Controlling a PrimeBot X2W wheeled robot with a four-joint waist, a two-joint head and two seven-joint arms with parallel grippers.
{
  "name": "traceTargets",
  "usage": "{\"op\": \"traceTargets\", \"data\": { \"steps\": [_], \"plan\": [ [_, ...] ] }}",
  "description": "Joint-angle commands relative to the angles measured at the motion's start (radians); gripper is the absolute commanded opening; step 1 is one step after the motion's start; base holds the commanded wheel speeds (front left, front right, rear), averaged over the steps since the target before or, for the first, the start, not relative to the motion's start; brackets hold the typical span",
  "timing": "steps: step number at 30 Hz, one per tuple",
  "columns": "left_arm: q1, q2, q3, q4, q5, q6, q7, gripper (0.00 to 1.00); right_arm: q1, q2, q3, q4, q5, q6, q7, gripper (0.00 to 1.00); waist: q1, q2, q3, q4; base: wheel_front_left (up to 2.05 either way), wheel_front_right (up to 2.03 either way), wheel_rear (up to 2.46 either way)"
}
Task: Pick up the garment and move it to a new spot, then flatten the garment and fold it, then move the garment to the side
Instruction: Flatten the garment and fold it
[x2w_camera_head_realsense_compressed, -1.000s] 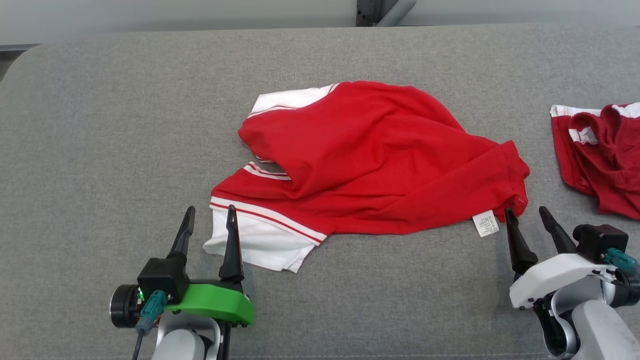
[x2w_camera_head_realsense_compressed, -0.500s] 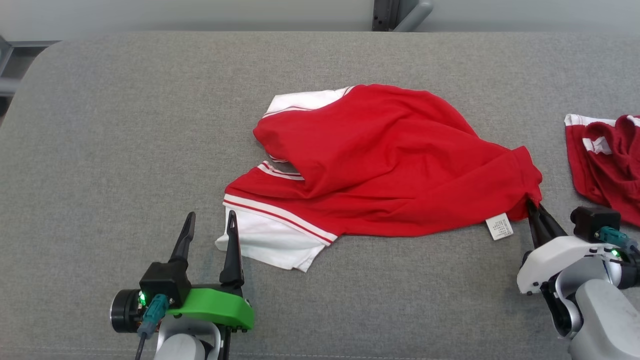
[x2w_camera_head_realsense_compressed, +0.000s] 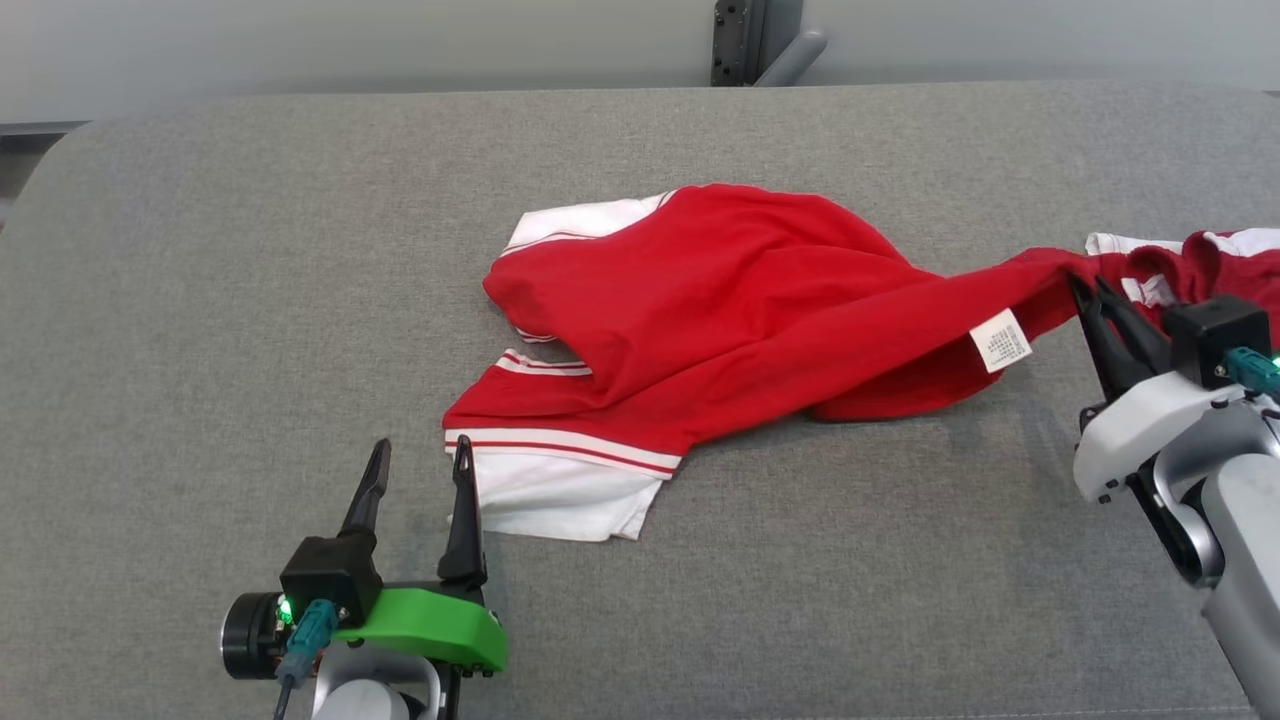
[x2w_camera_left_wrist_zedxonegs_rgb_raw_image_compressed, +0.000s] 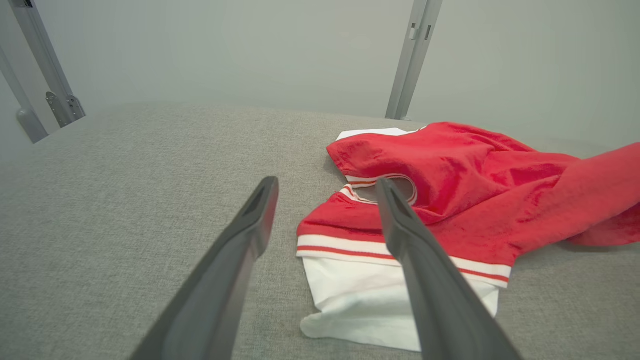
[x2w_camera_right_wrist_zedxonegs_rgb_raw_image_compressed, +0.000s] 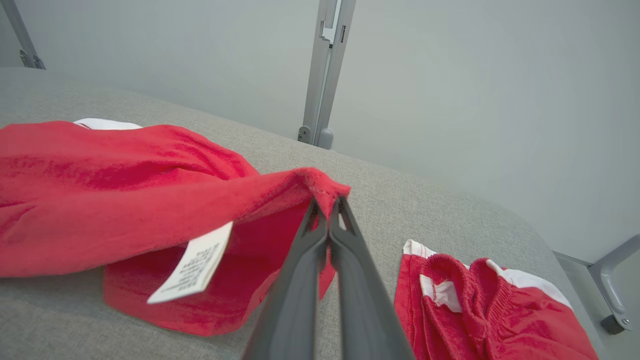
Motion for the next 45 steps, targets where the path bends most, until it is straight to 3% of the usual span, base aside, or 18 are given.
{"op": "traceTargets", "data": {
  "steps": [1,5,11,23,24,25,26,27,28,37,45],
  "plan": [
    [0.012,0.002,0.005,-0.001,-0.001,0.005,-0.003,1.0,0.036,-0.013,0.011,-0.018,0.01,-0.001,0.011,0.0,0.0,0.0,0.0,-0.007,0.0,0.0,0.0],
    [0.013,0.002,0.015,-0.005,0.0,0.008,-0.003,1.0,0.122,-0.028,0.006,-0.077,0.029,-0.001,0.027,0.0,0.0,0.0,0.005,-0.024,0.0,0.0,0.0],
    [0.005,0.002,0.031,-0.006,0.009,0.002,-0.003,1.0,0.268,0.041,-0.031,-0.114,0.056,-0.001,0.01,0.0,0.0,0.0,0.015,-0.049,0.0,0.0,0.0],
    [-0.008,0.002,0.038,-0.002,0.019,-0.008,-0.003,1.0,0.32,0.104,-0.075,0.028,-0.027,-0.001,-0.073,0.0,0.0,0.0,0.019,-0.078,0.0,0.0,0.0],
    [-0.008,0.002,0.039,-0.002,0.02,-0.009,-0.003,1.0,0.316,0.108,-0.087,0.041,-0.031,-0.001,-0.08,0.06,0.0,0.0,0.019,-0.079,0.0,0.0,0.0],
    [-0.009,0.002,0.039,-0.002,0.02,-0.009,-0.003,1.0,0.315,0.111,-0.096,0.055,-0.037,-0.001,-0.085,0.31,0.0,0.0,0.019,-0.079,0.0,0.0,0.0],
    [-0.009,0.002,0.038,-0.001,0.021,-0.008,-0.003,1.0,0.313,0.114,-0.106,0.067,-0.046,-0.001,-0.09,0.69,0.0,0.0,0.019,-0.08,0.0,0.0,0.0],
    [-0.009,0.002,0.038,-0.001,0.021,-0.008,-0.003,1.0,0.313,0.117,-0.117,0.075,-0.056,-0.001,-0.095,0.94,0.0,0.0,0.019,-0.08,0.0,0.0,0.0],
    [-0.009,0.002,0.036,0.0,0.02,-0.009,-0.003,1.0,0.316,0.121,-0.127,0.082,-0.064,-0.001,-0.095,1.0,0.0,0.0,0.018,-0.08,0.0,0.0,0.0],
    [-0.004,0.002,0.041,0.004,0.014,-0.003,-0.003,1.0,0.354,0.139,-0.195,0.088,-0.064,-0.001,-0.111,1.0,0.0,0.0,0.012,-0.078,0.0,0.0,0.0],
    [0.012,0.002,0.049,0.01,0.006,-0.002,-0.003,1.0,0.389,0.165,-0.237,-0.044,-0.052,-0.001,-0.108,1.0,0.0,0.0,-0.017,-0.091,0.0,0.0,0.0]
  ]
}}
